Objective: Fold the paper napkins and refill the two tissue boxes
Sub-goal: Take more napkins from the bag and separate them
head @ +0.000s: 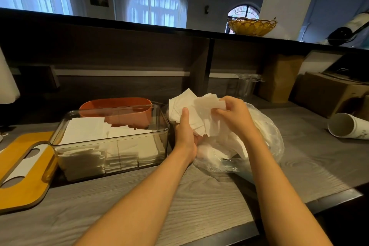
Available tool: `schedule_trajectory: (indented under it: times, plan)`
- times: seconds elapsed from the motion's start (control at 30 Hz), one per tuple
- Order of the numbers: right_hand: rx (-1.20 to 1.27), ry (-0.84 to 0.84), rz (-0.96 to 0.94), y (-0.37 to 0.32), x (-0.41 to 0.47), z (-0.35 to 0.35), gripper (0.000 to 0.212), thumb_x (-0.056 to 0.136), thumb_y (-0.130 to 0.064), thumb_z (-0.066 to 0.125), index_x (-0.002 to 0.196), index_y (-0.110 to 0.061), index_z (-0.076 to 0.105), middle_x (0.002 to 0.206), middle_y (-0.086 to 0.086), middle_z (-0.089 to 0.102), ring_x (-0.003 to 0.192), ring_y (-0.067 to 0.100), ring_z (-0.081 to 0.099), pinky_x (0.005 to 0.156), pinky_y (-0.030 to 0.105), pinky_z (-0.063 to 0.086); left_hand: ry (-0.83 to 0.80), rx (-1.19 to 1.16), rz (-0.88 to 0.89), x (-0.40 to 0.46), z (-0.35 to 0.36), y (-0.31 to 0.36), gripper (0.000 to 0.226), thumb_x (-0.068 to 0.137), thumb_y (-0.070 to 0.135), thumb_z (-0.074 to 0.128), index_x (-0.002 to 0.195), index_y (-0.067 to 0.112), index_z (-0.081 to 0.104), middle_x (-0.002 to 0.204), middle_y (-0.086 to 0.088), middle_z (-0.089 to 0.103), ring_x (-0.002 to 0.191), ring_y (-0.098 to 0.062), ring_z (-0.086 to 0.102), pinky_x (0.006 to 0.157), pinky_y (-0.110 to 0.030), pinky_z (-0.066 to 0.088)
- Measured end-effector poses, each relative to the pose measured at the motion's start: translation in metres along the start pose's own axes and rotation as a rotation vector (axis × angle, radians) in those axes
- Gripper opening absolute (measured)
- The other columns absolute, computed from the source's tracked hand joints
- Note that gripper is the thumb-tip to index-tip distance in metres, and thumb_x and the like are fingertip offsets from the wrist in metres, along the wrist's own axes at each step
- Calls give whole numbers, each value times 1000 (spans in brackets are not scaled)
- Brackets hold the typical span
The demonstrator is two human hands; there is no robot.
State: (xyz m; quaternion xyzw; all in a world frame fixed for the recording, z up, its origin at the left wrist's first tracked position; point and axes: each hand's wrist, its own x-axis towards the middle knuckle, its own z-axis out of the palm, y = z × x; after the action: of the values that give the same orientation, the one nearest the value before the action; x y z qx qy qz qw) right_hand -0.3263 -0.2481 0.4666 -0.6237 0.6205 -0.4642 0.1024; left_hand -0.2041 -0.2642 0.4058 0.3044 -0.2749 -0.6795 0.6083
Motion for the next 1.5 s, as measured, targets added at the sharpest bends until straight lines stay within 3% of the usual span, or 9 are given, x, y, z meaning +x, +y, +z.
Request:
schedule_trajectory:
  times: [0.23,0.4,0.57,0.67,0.93,1.1,1.27,1.37,1.5]
  plan:
    - [338,99,-16,-4,0,-14,37,90,-4,65,121,-23,54,113,-9,58,99,8,59,66,16,52,9,-74,-42,-3,1,2,42,101,49,50,127,19,65,115,-10,74,107,-32,70,99,-57,53]
    - [403,-186,-68,-18,-1,-37,55,86,-2,71,132,-30,58,107,-6,71,96,12,70,79,28,60,-17,-129,-69,-7,0,5,60,96,68,36,126,24,64,116,-12,73,107,-32,67,95,-54,53]
    - [-45,-550,-186,-51,24,-44,45,85,-10,76,121,-35,66,109,-10,71,99,9,68,89,31,57,-33,-122,-82,-11,-1,7,75,93,78,25,135,26,59,120,-14,72,109,-37,66,68,-45,60]
    - [-369,-664,-258,-58,36,-22,44,86,-12,75,123,-33,66,124,-7,65,112,14,61,94,31,52,-35,-101,-111,-13,-1,11,76,93,78,20,131,27,62,114,-14,73,102,-35,68,66,-46,60]
    - [-578,-595,-295,-45,31,2,58,84,-17,78,137,-25,56,129,-3,54,107,14,52,90,26,50,-4,-53,-98,-13,1,12,71,95,76,19,128,33,63,119,-8,72,110,-33,65,71,-41,57]
    - [-647,-516,-310,-38,30,2,38,86,-27,77,121,-20,65,115,-2,52,104,17,51,83,24,46,13,-75,-101,-12,0,10,71,93,77,25,122,28,68,113,-9,74,104,-31,67,76,-41,53]
    - [-110,-426,-253,-34,25,-29,13,96,-15,63,108,-19,62,110,-1,63,102,17,64,86,32,57,-12,-150,-117,-13,-1,12,70,93,76,32,130,25,64,112,-12,75,98,-31,69,66,-40,58]
    - [360,-268,-157,-43,17,-36,26,93,-10,65,115,-23,61,108,-4,66,96,11,67,76,26,58,-28,-165,-99,-11,1,10,74,91,79,30,135,28,61,120,-11,72,109,-36,67,73,-47,58]
    - [342,-349,-34,-40,14,-13,32,87,-8,72,117,-17,65,105,0,71,94,16,71,81,29,60,-60,-151,-94,-9,-1,11,75,91,81,24,133,31,61,123,-10,71,115,-37,65,78,-49,58]
